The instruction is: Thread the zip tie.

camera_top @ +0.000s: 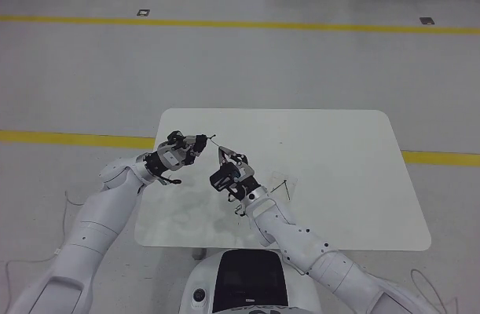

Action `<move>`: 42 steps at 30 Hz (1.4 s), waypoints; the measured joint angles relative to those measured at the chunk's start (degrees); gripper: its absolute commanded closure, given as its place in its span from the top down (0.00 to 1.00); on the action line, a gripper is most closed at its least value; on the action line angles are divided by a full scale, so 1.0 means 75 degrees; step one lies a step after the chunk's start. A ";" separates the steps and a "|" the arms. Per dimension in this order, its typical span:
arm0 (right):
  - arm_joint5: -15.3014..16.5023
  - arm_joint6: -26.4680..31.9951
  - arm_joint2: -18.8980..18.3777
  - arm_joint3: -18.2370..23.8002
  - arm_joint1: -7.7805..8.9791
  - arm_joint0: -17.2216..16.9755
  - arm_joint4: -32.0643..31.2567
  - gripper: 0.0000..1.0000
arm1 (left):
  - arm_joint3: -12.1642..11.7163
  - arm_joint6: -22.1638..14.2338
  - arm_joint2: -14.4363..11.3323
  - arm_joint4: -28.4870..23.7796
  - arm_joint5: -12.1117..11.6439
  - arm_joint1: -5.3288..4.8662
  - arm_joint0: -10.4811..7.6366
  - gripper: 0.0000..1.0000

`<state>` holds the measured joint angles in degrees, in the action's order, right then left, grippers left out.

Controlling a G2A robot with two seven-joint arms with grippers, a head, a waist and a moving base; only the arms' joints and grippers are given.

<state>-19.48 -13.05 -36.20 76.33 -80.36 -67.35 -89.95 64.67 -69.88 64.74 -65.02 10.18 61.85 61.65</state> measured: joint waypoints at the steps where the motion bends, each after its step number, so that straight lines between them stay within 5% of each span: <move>1: 0.0000 0.0010 0.0001 0.0007 -0.0002 -0.0006 0.0000 0.00 | 0.0000 0.0000 0.0000 0.0000 0.0000 0.0000 0.0000 0.00; 42: 0.0000 0.0475 0.0148 -0.0160 -0.0051 0.0119 0.0000 0.00 | 0.0000 0.0000 0.0000 0.0000 0.0000 0.0000 0.0000 0.00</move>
<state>-19.48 -9.48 -35.09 75.13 -80.74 -66.45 -89.95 64.67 -69.88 64.74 -65.02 10.18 61.85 61.65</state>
